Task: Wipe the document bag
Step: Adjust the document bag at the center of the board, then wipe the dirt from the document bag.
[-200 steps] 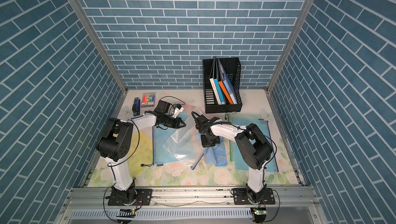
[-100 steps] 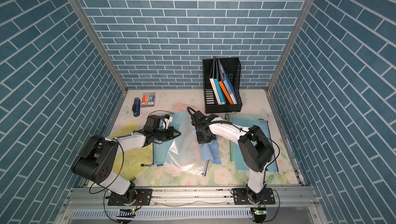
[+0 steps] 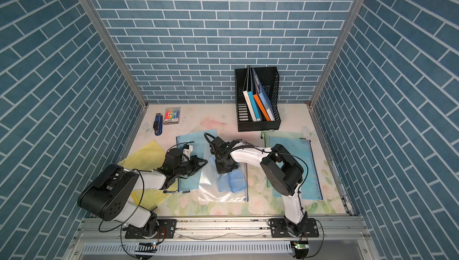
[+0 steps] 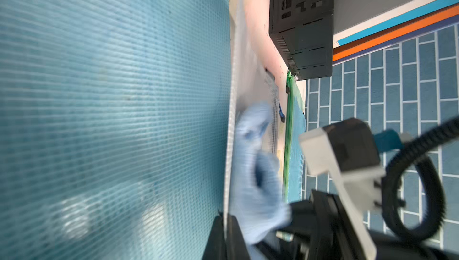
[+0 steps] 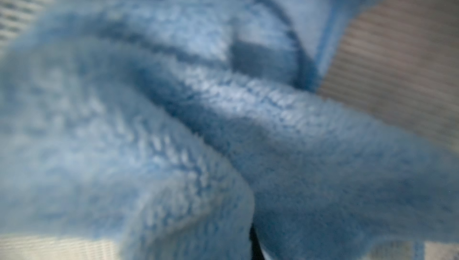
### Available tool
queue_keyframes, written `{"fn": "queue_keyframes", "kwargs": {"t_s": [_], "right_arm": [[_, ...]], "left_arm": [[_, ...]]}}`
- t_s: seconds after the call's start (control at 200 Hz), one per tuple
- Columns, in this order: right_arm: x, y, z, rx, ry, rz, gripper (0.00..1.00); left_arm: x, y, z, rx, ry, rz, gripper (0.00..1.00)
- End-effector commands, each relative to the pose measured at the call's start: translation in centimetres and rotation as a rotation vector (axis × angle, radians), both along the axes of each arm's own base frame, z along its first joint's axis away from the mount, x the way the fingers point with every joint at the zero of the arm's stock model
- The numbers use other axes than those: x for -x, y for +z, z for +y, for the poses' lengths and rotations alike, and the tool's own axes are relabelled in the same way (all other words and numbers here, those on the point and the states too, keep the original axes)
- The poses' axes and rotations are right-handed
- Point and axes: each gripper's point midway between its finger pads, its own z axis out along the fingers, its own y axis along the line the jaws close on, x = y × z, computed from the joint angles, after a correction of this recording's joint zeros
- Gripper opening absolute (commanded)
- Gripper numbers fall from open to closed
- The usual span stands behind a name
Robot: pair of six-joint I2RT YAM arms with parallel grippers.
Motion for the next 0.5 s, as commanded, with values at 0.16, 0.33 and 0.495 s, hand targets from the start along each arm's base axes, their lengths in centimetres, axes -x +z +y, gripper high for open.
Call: {"fn": "queue_keyframes", "kwargs": {"t_s": [0.16,0.33,0.495], "right_arm": [[-3.5,1.5,-6.1,0.07,-0.169,-0.057,0.0],[-4.2,0.8,0.0,-0.015,-0.091,-0.018,0.0],[-4.6,0.4,6.6,-0.117,-0.03,0.026,0.0]], "left_arm": [[0.0,-0.7,0.0,0.023,0.016,0.002,0.0],[0.4,-1.9,-0.1,0.022,0.004,0.032,0.0],[0.5,-2.0,-0.2,0.025,-0.001,0.036,0.0]]}}
